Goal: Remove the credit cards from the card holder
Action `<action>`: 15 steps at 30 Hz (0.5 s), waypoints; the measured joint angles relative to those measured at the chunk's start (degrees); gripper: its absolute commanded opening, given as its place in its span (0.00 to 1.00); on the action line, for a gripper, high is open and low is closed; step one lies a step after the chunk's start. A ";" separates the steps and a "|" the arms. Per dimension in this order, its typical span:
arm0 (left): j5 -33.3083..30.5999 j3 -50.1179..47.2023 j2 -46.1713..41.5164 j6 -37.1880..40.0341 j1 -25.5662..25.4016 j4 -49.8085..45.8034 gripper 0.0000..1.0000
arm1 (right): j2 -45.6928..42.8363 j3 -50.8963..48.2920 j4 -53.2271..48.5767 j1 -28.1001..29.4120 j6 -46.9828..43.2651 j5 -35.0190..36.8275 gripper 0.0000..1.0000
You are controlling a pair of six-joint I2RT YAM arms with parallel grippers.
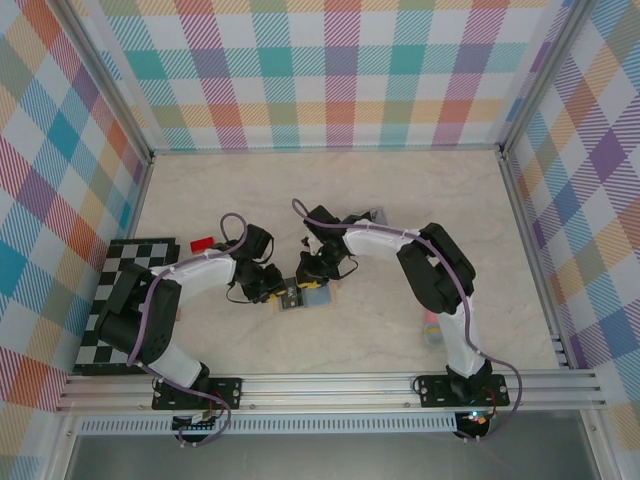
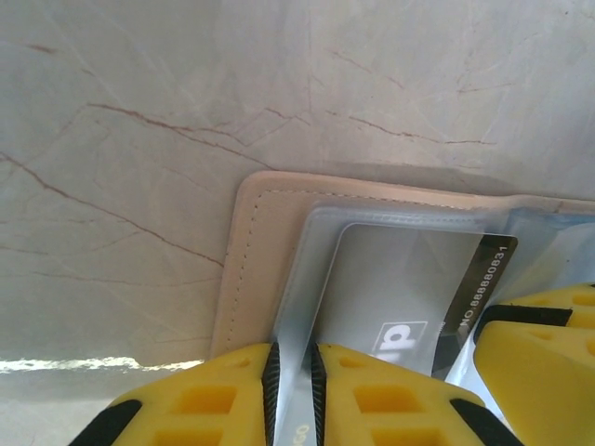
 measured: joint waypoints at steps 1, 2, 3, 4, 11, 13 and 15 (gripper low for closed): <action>0.00 0.00 0.04 -0.02 0.00 0.00 0.18 | 0.07 0.09 -0.09 0.00 0.00 0.00 0.17; 0.00 0.00 0.04 -0.02 0.00 0.00 0.17 | 0.11 0.13 -0.09 0.00 -0.07 -0.02 0.18; 0.00 0.00 0.04 -0.13 0.00 0.00 0.17 | 0.22 0.15 -0.09 0.00 -0.17 -0.20 0.18; 0.00 0.00 0.04 -0.13 0.00 -0.02 0.17 | 0.26 0.17 -0.07 0.00 -0.22 -0.42 0.18; -0.02 0.00 0.15 -0.15 0.00 -0.02 0.16 | 0.20 0.17 -0.04 0.02 -0.81 -0.57 0.18; -0.04 0.00 0.17 -0.13 0.00 -0.02 0.16 | -0.15 -0.13 0.15 0.02 -0.94 -0.35 0.18; -0.04 0.00 0.17 -0.13 0.00 -0.04 0.16 | -1.25 -1.51 0.79 0.02 -1.07 0.15 0.18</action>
